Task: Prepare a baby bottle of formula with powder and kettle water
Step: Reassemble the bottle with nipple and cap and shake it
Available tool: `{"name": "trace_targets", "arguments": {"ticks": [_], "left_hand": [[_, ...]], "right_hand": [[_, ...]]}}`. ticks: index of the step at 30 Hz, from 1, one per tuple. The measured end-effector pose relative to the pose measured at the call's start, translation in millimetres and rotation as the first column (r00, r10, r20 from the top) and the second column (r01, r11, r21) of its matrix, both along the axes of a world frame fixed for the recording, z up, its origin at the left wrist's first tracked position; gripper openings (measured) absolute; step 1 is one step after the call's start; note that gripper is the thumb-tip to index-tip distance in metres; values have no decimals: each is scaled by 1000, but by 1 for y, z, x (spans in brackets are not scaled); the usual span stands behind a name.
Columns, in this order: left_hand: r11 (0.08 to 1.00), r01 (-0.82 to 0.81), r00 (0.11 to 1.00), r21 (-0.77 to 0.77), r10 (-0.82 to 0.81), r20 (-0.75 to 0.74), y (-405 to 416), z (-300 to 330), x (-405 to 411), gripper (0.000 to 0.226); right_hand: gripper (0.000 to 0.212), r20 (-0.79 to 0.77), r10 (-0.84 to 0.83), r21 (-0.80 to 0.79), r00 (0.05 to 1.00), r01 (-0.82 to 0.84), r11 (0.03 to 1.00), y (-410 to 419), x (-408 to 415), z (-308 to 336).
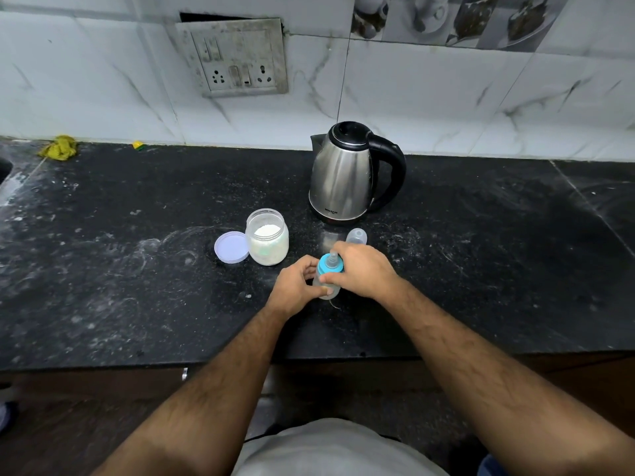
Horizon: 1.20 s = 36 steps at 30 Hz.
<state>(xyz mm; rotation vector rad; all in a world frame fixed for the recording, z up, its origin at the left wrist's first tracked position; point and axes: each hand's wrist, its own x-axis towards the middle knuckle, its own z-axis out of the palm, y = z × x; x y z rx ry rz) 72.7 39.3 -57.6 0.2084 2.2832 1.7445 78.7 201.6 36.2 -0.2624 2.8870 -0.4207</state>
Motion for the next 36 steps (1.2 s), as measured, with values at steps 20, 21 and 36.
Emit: {"name": "trace_targets", "arguments": {"ticks": [20, 21, 36], "left_hand": [[994, 87, 996, -69, -89, -25, 0, -2, -1, 56], [993, 95, 995, -74, -96, -17, 0, -1, -2, 57], [986, 101, 993, -132, -107, -42, 0, -1, -3, 56]], "right_hand": [[46, -115, -182, -130, 977, 166, 977, -15, 21, -32], [47, -101, -174, -106, 979, 164, 981, -14, 18, -30], [40, -21, 105, -186, 994, -107, 977, 11, -1, -20]]}}
